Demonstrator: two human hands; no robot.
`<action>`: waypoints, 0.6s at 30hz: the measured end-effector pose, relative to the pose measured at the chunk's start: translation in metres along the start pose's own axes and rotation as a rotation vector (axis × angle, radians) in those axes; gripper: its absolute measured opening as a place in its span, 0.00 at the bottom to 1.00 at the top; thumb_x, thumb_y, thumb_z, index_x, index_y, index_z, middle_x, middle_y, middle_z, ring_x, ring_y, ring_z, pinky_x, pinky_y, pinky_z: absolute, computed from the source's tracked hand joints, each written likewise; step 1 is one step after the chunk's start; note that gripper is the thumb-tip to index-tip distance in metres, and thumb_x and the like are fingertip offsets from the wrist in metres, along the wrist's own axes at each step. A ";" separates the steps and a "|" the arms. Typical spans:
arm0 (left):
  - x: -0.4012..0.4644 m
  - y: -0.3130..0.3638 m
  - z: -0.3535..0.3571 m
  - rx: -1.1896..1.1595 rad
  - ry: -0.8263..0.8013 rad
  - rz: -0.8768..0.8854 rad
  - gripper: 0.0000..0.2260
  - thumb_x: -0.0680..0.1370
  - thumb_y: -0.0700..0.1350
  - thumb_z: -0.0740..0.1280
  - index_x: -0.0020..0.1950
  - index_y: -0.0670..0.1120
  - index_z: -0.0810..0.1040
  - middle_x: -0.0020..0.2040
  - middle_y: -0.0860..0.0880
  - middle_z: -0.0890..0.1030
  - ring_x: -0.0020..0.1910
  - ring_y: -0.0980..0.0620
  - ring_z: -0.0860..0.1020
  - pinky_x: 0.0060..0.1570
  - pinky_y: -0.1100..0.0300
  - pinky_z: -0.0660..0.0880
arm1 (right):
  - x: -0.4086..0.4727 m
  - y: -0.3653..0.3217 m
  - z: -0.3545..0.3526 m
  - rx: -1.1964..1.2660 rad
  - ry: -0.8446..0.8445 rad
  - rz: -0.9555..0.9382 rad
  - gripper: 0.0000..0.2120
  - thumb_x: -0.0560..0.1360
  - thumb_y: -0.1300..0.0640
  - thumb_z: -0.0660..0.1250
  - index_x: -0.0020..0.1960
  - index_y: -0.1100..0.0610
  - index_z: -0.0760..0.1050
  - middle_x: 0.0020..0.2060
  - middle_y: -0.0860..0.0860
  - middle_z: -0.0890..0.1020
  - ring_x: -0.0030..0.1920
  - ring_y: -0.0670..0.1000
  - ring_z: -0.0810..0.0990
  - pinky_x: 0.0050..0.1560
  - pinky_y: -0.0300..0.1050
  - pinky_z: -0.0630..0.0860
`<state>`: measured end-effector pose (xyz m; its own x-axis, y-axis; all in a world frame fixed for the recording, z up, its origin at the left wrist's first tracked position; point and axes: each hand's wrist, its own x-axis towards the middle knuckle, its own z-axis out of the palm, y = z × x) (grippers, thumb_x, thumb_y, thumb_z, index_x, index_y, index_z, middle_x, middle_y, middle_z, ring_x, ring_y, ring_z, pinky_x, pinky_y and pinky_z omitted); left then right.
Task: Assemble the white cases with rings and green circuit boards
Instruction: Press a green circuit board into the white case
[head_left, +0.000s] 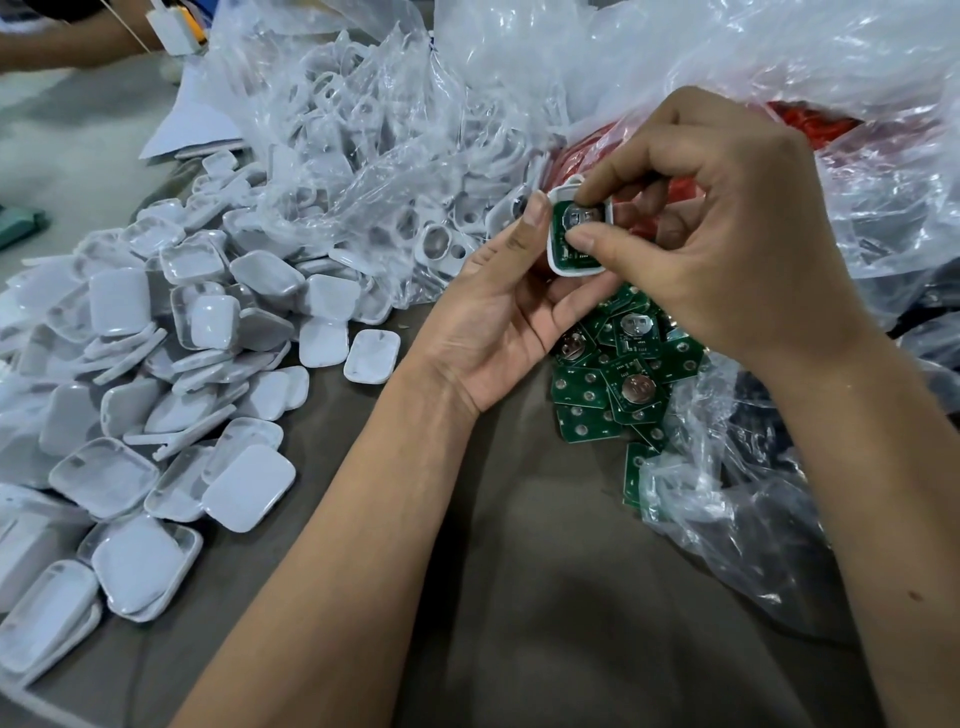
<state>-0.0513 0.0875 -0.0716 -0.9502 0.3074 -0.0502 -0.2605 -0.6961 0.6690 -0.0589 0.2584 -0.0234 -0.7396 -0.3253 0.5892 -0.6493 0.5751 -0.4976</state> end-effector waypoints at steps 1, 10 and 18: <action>0.000 0.000 0.000 0.002 0.002 0.007 0.14 0.84 0.46 0.62 0.55 0.38 0.82 0.52 0.39 0.85 0.50 0.46 0.86 0.47 0.56 0.83 | 0.000 0.000 0.000 0.004 0.005 0.013 0.11 0.74 0.52 0.78 0.51 0.57 0.85 0.46 0.48 0.79 0.39 0.42 0.76 0.39 0.34 0.77; 0.001 0.000 0.003 -0.007 0.020 0.032 0.13 0.78 0.42 0.66 0.60 0.37 0.79 0.53 0.39 0.84 0.50 0.44 0.85 0.50 0.52 0.84 | -0.002 0.006 0.005 0.169 0.061 0.135 0.24 0.69 0.52 0.83 0.56 0.59 0.74 0.44 0.49 0.81 0.40 0.50 0.81 0.42 0.46 0.82; 0.000 -0.003 0.009 0.169 0.121 0.132 0.11 0.82 0.33 0.62 0.62 0.32 0.78 0.51 0.42 0.84 0.49 0.46 0.84 0.56 0.47 0.82 | -0.002 0.011 0.008 0.229 0.052 0.144 0.18 0.69 0.56 0.83 0.51 0.60 0.78 0.42 0.54 0.84 0.40 0.54 0.84 0.40 0.55 0.81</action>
<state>-0.0492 0.0955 -0.0669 -0.9904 0.1339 -0.0355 -0.1099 -0.6036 0.7897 -0.0658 0.2593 -0.0354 -0.8211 -0.2095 0.5310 -0.5654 0.4262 -0.7061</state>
